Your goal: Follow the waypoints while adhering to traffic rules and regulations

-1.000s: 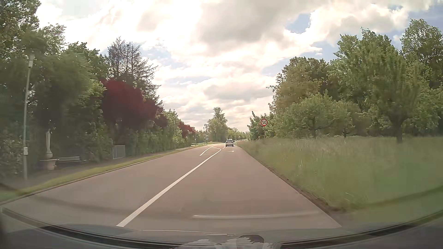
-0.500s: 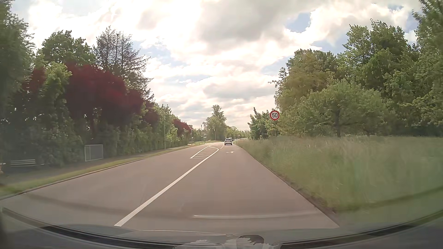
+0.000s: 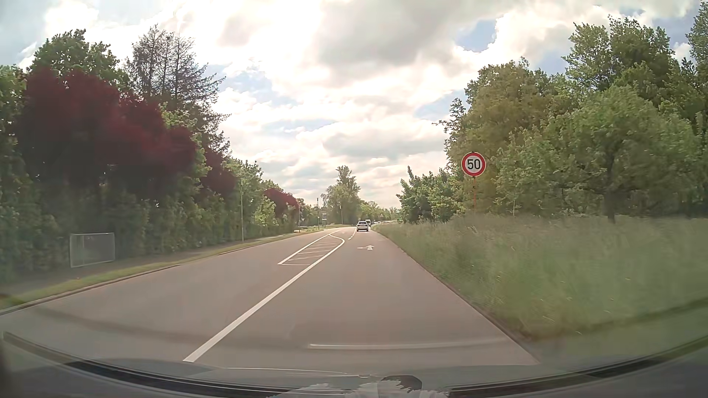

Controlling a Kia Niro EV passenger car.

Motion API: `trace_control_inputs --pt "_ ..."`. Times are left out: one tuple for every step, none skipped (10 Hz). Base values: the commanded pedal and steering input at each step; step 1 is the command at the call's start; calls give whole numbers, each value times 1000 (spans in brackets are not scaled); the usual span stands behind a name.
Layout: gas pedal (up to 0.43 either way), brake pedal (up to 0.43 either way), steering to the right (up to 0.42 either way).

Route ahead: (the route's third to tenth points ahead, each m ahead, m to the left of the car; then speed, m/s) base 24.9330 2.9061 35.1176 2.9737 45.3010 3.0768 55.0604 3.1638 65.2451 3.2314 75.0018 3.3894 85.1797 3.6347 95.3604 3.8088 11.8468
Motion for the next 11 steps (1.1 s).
trace_control_inputs --pt "67 0 0" --pt "67 0 -1" --pt "67 0 -1" --pt "67 0 -2" --pt "67 0 -2" --pt "67 0 -3" --pt "67 0 -4" --pt "67 0 -4" --pt "67 0 -4" --pt "67 0 -4" --pt "67 0 -4"
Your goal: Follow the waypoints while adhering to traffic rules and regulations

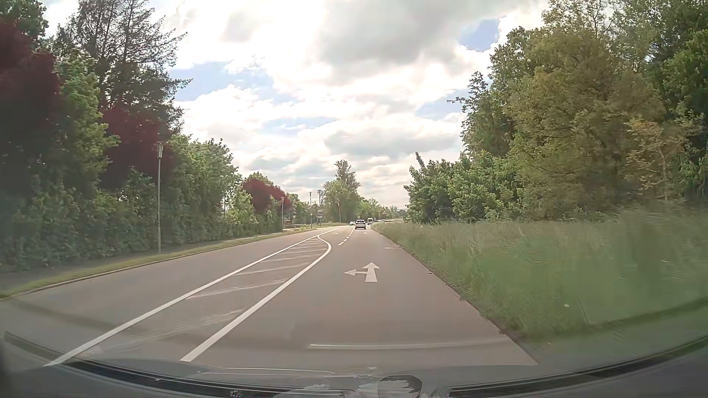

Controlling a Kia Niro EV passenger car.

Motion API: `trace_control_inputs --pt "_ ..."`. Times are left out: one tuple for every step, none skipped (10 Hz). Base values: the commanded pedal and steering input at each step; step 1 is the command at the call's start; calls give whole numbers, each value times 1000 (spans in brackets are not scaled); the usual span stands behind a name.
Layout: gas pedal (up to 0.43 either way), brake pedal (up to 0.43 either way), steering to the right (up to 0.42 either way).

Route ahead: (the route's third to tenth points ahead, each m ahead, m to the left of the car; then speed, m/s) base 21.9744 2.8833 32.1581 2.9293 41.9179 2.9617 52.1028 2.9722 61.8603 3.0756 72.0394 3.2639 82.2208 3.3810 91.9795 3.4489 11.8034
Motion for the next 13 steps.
trace_control_inputs --pt "67 0 -4" --pt "67 0 -4" --pt "67 0 -4" --pt "67 0 -4" --pt "67 0 -4" --pt "67 0 -4" --pt "67 0 -4" --pt "67 0 -4" --pt "67 0 -4" --pt "67 0 -4" --pt "67 0 -4" --pt "67 0 -4" --pt "67 0 -4"
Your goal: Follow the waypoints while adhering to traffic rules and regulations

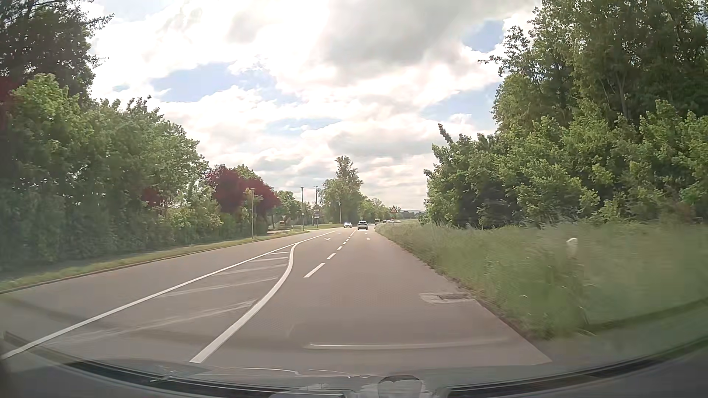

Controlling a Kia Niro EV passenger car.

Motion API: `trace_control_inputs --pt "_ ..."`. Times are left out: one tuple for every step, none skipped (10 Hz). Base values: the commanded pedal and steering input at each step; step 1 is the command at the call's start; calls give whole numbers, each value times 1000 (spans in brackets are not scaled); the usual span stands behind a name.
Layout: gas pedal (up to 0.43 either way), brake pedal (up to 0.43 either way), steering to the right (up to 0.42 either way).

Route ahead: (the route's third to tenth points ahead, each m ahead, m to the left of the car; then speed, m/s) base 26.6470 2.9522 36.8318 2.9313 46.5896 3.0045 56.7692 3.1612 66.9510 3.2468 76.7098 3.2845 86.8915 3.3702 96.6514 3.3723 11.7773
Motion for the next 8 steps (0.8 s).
trace_control_inputs --pt "67 0 -4" --pt "67 0 -4" --pt "67 0 -4" --pt "67 0 -4" --pt "79 0 -4" --pt "79 0 -4" --pt "79 0 -3" --pt "79 0 -4"
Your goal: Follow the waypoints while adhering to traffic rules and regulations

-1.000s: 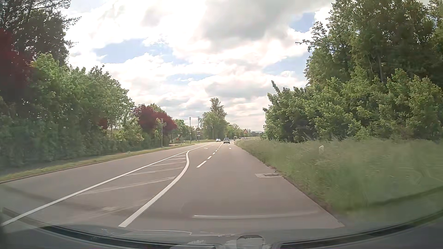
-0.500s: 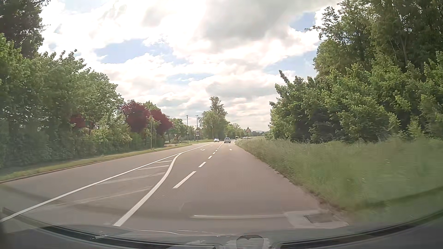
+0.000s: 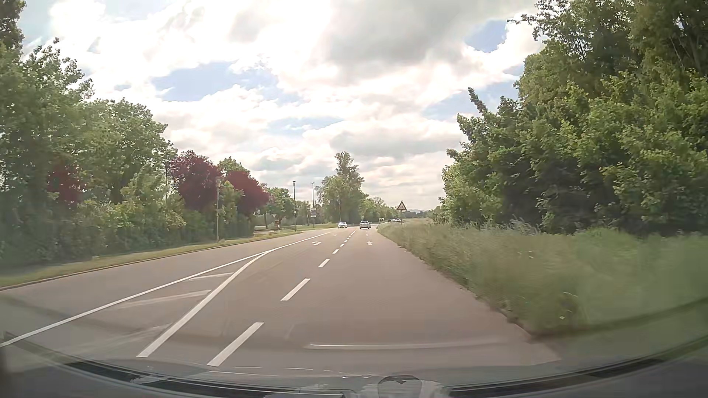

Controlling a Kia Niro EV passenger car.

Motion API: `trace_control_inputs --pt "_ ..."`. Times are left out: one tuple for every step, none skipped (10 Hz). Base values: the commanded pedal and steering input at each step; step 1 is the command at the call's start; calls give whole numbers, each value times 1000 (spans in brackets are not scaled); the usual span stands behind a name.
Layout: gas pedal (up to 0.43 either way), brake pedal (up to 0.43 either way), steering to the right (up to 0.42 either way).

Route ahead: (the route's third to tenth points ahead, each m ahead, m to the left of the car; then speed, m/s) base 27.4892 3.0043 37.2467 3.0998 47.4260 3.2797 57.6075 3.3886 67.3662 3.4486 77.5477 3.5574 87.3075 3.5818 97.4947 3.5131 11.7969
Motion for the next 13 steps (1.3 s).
trace_control_inputs --pt "79 0 -4" --pt "79 0 -3" --pt "79 0 -4" --pt "79 0 -3" --pt "79 0 -3" --pt "79 0 -3" --pt "79 0 -3" --pt "79 0 -3" --pt "79 0 -3" --pt "79 0 -3" --pt "79 0 -3" --pt "79 0 -3" --pt "79 0 -3"
